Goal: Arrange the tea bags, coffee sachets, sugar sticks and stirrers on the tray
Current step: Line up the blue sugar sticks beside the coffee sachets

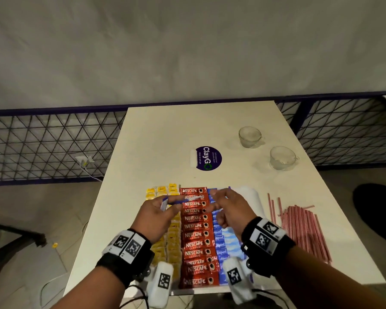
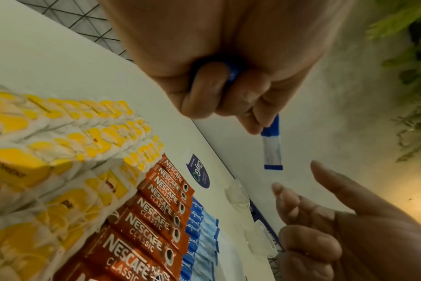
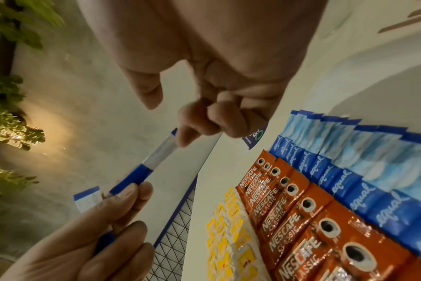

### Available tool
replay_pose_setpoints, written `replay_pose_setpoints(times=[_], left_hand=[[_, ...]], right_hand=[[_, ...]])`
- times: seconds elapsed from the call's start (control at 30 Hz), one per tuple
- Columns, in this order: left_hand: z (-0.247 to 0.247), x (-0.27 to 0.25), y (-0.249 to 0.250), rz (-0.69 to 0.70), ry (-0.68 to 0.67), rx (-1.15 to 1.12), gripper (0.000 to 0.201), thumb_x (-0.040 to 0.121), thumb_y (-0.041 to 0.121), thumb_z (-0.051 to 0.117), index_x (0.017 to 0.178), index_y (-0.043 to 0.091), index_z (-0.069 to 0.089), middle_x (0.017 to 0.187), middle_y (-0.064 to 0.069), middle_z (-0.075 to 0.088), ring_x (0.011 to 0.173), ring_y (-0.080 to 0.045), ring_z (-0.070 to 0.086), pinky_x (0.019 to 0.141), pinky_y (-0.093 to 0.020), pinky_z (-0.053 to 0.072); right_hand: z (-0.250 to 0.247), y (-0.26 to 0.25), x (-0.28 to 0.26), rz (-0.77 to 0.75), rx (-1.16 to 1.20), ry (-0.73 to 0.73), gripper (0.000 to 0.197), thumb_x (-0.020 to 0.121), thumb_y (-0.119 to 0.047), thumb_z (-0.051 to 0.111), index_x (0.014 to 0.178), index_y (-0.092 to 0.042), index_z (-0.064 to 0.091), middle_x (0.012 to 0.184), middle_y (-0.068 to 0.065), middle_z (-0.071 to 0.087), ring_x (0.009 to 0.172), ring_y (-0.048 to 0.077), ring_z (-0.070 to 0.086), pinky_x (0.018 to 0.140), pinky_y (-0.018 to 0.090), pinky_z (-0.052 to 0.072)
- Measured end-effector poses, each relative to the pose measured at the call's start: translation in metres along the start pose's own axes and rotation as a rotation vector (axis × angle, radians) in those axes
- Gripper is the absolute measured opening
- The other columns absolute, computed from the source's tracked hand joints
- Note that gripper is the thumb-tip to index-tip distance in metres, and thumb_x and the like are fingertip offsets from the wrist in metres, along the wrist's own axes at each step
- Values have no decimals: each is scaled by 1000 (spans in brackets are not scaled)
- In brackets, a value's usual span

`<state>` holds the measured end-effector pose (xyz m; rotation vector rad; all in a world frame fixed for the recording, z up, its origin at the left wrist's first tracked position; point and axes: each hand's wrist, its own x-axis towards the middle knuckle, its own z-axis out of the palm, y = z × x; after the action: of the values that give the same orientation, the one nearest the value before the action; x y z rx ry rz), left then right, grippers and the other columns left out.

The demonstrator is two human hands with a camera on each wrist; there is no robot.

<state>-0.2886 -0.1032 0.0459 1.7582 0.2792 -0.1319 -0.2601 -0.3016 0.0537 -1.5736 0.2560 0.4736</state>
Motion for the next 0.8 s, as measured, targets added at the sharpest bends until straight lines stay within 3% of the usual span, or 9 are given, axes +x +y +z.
replay_pose_setpoints(times=[0.07,0.17,0.23,0.33,0.43,0.53,0.63,0.7,0.8], left_hand=[[5,0,4,40,-48,45,20,89,6,65,90,23,75,71,12,69,37,-5,37,42,-16,33],[15,2,7,75,-75,89,24,87,-1,64,91,20,74,74,21,69,45,6,51,47,-11,39],[22,4,8,31,-49,-7,26,85,-8,64,96,14,73,69,13,66,39,3,48,43,-8,34],[33,7,9,-62,16,-234,24,84,-10,61,98,7,69,54,6,58,31,-2,35,35,-14,29],[42,15,7,-54,111,-30,19,86,-1,66,78,16,72,65,8,68,45,1,53,51,-18,40],[45,20,5,-55,105,104,14,83,10,71,77,22,72,83,8,72,73,-4,64,70,-22,46],[34,23,-5,-87,213,173,10,81,18,72,72,22,71,81,7,72,76,-5,64,71,-25,46],[13,24,-19,-143,357,249,10,75,28,68,68,23,70,82,4,72,82,-13,65,74,-29,47],[-23,20,-46,-301,450,440,10,82,25,67,73,23,71,85,-5,72,87,-28,64,75,-32,47]], right_hand=[[-4,0,5,35,-14,-31,26,96,-37,53,101,-12,59,76,4,70,45,16,44,45,24,37],[-12,2,14,29,-5,-55,12,94,-19,59,92,-8,63,77,9,69,45,16,43,49,26,38],[-20,1,20,6,16,-49,9,92,-12,61,84,-8,62,75,10,69,44,15,43,48,25,38],[-30,0,28,-4,43,-31,10,91,-8,62,81,-7,61,69,8,68,42,14,42,46,24,37],[-39,2,36,-14,-19,-66,9,89,-9,65,80,-8,63,58,2,59,41,14,41,46,24,35],[-47,4,42,0,-62,-68,9,88,-7,66,78,-7,64,66,7,59,40,13,36,41,21,31],[-63,12,53,80,-4,5,17,88,3,60,74,-5,61,55,1,59,35,12,32,37,16,24],[-76,23,59,151,1,48,21,87,6,58,72,-7,60,62,8,59,36,14,27,38,14,20],[-90,47,65,241,-63,77,21,87,5,57,72,-8,63,72,18,58,40,14,24,39,15,19]])
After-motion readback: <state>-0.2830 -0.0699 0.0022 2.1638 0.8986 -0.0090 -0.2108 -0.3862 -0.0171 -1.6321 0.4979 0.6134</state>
